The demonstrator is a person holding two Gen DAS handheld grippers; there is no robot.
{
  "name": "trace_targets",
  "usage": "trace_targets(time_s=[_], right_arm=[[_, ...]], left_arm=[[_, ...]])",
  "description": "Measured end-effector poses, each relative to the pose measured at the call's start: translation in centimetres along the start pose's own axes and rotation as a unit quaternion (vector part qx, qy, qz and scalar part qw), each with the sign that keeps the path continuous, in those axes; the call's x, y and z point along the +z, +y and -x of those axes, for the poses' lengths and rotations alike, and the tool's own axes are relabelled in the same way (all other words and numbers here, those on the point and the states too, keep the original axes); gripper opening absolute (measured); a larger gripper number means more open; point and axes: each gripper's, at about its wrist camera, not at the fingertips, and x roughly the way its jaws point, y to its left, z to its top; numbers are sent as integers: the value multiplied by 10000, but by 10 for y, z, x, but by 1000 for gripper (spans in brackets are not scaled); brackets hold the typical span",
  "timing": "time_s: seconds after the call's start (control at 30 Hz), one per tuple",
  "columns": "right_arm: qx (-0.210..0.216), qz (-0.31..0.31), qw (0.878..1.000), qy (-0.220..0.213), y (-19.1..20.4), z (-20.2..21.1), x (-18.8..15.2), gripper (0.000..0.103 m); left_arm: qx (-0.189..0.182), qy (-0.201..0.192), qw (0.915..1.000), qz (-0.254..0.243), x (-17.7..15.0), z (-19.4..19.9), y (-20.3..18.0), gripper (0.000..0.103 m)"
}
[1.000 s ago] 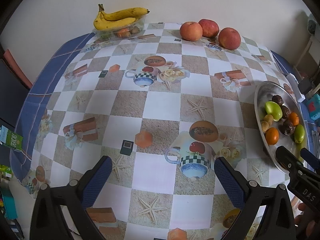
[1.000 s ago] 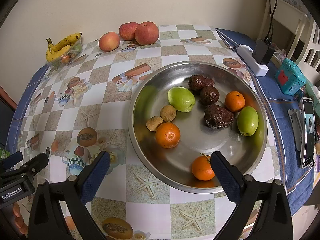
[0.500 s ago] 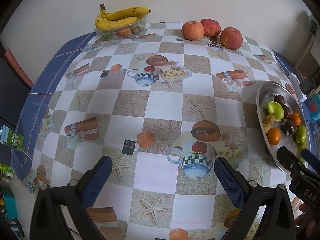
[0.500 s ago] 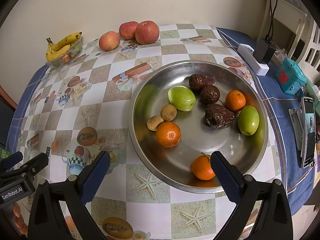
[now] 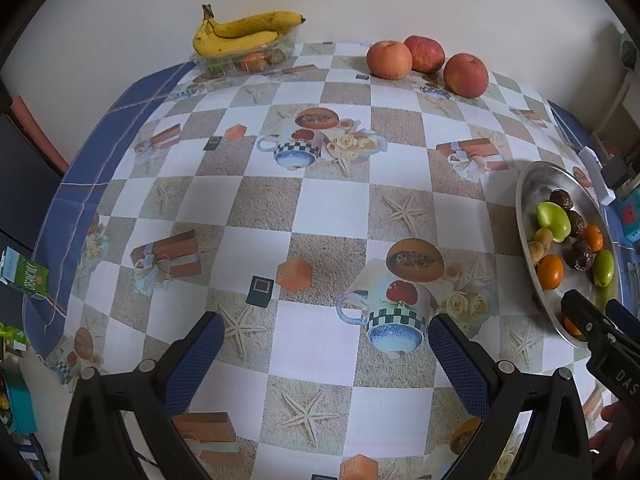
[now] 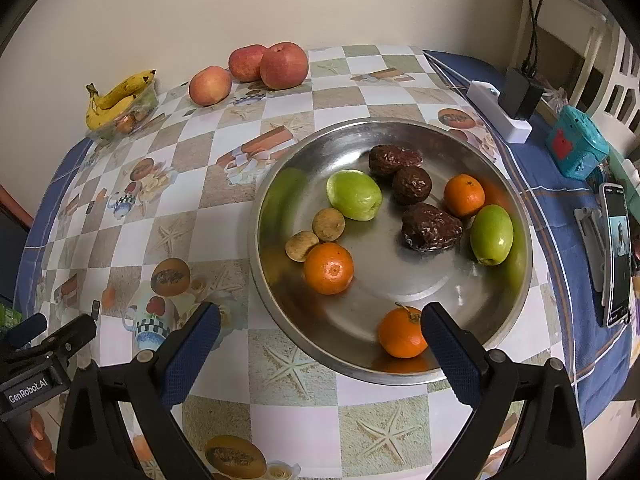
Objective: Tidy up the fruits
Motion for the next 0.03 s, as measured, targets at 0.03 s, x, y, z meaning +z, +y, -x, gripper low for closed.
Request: trace_targets(time_s=[0.03], right_arm=[[2,-4,10000,4,0,0,0,100]], left_arm=[[33,-35,10000,-22,0,1,-1,103]])
